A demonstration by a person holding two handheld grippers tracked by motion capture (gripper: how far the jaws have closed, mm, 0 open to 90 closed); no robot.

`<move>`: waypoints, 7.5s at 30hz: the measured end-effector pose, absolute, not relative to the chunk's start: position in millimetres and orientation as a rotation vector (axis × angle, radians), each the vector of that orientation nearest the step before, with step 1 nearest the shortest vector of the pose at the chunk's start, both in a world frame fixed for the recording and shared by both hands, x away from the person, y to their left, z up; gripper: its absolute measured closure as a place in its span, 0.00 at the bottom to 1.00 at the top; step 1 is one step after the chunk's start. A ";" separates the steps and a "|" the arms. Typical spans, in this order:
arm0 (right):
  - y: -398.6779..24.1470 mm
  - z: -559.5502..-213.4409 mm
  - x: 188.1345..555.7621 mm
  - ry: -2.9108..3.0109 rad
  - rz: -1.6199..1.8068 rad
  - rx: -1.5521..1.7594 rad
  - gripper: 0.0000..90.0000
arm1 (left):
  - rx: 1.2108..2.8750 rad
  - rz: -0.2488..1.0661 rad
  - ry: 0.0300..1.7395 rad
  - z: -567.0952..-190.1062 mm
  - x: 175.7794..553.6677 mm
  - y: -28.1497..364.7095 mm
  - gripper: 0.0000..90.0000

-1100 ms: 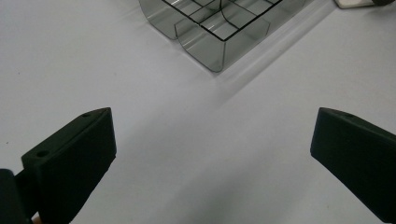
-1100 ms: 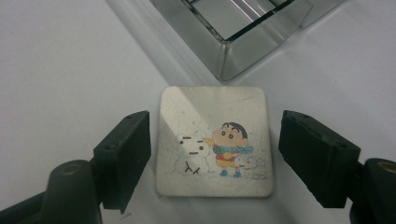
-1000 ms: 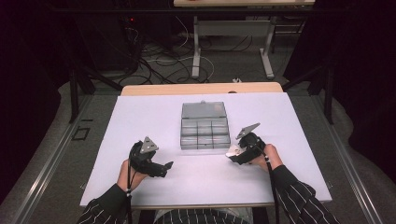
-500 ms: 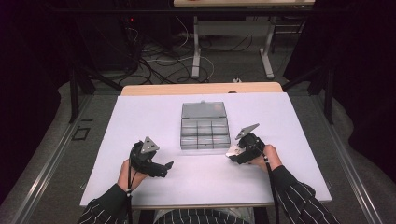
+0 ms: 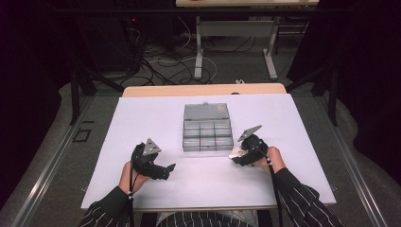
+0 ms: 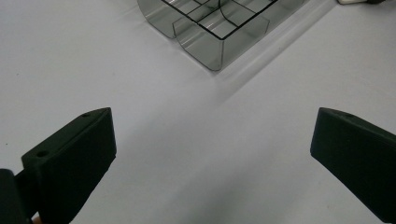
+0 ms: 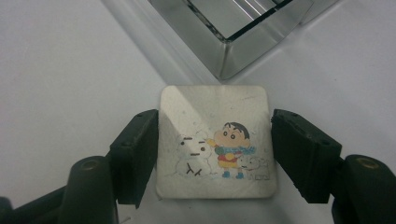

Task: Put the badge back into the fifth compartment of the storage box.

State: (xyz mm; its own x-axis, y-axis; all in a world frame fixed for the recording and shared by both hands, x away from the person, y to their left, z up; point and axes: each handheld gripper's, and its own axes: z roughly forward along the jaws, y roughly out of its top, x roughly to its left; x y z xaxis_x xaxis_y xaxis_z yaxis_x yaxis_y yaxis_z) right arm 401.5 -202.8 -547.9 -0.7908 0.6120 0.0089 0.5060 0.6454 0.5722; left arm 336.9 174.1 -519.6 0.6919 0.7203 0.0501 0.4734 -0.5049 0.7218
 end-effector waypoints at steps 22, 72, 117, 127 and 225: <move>-203.7 -535.1 394.0 2.671 0.859 0.923 0.37 | 2.192 0.460 0.915 -518.7 335.2 174.9 0.00; -205.0 -506.7 382.6 2.532 0.968 0.893 0.37 | 2.191 0.476 0.912 -518.7 335.1 173.6 0.00; -184.3 -489.8 409.4 2.440 1.040 0.933 0.37 | 2.208 0.483 0.909 -518.6 336.9 171.5 0.00; -175.0 -488.7 417.9 2.440 1.050 0.935 0.37 | 2.200 0.490 0.917 -518.6 337.2 171.8 0.00; -106.4 -509.4 446.8 2.561 0.930 1.088 0.39 | 2.182 0.483 0.926 -519.2 338.3 174.7 0.00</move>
State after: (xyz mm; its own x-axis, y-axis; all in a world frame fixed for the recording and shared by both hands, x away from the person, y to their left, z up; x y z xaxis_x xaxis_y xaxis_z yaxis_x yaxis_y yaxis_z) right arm 446.8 -106.4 -509.4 -0.7064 0.7059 0.0528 0.5752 0.5290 0.6239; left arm 338.3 174.7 -519.2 0.6736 0.7365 0.0622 0.4723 -0.4937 0.7302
